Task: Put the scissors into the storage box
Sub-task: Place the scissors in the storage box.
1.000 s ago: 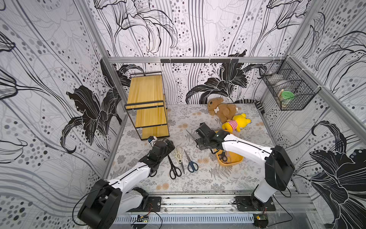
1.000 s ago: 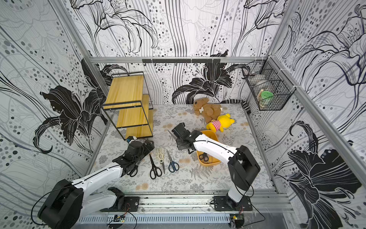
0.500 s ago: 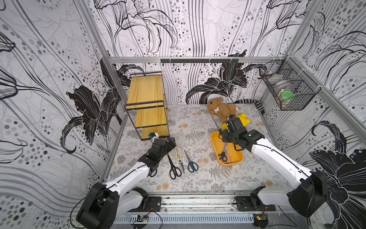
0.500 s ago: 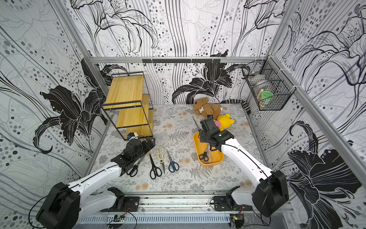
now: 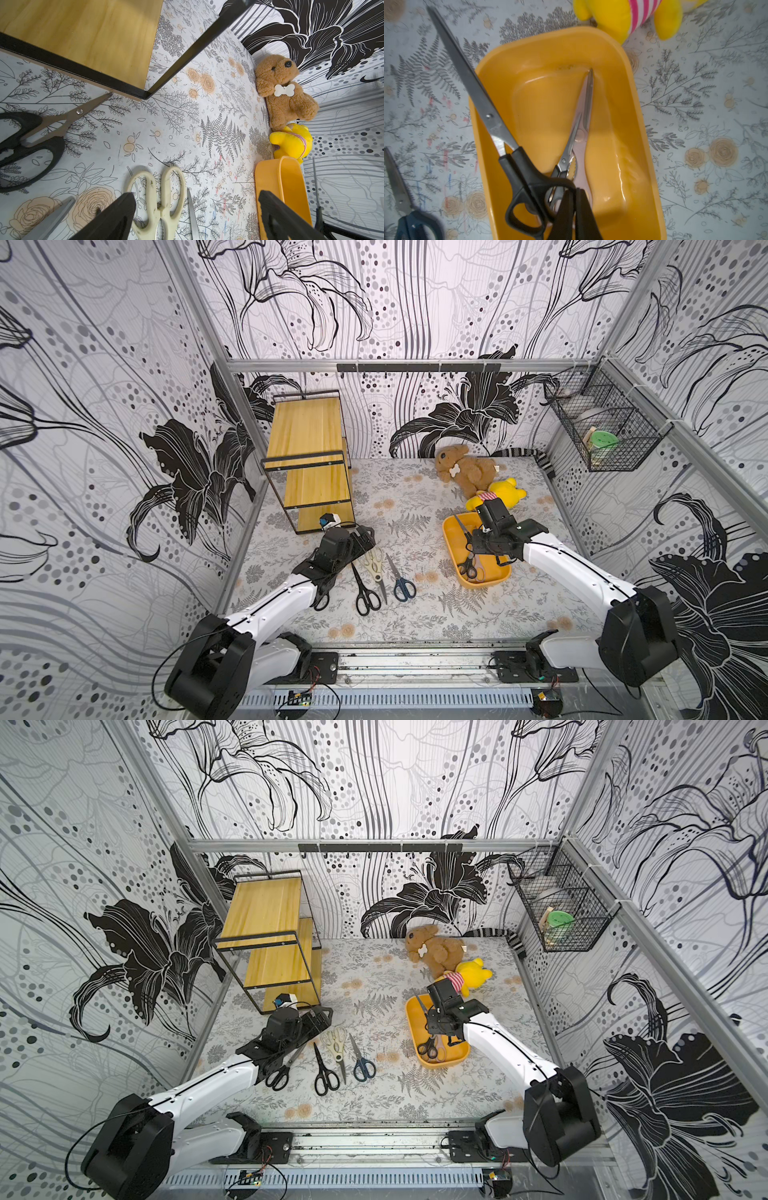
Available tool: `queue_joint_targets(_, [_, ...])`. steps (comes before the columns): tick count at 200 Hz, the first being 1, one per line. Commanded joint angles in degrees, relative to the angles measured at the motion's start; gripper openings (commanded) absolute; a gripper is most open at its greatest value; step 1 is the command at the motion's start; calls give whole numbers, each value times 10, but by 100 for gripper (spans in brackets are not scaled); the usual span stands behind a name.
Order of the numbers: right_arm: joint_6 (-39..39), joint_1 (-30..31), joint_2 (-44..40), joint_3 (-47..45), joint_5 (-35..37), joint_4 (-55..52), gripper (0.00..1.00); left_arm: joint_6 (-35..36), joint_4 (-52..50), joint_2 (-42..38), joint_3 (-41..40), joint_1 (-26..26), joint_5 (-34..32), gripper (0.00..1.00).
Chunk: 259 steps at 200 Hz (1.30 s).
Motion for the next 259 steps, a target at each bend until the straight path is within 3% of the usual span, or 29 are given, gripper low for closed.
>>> queue_joint_targets(1, [26,-2,1,-31,-10,-2,0,16,15,6,18,2,7,97])
queue_joint_targets(46, [44,-3,-12,-95,-7,17,0,20,16,30,28,1,24,97])
queue_joint_targets(121, [43,-3,49,-89,22,29,0,18,5,45,38,1,33,97])
queue_joint_targets(144, [40,-2,49,-78,22,28,12,17,0,45,37,1,29,97])
queue_joint_targets(157, [36,-2,46,-68,23,23,27,15,0,45,39,1,27,97])
queue_joint_targets(169, [32,-2,42,-58,25,17,35,10,-2,45,39,1,24,97])
queue_joint_targets(259, [10,12,-23,3,20,0,42,-16,-11,45,29,4,-11,97])
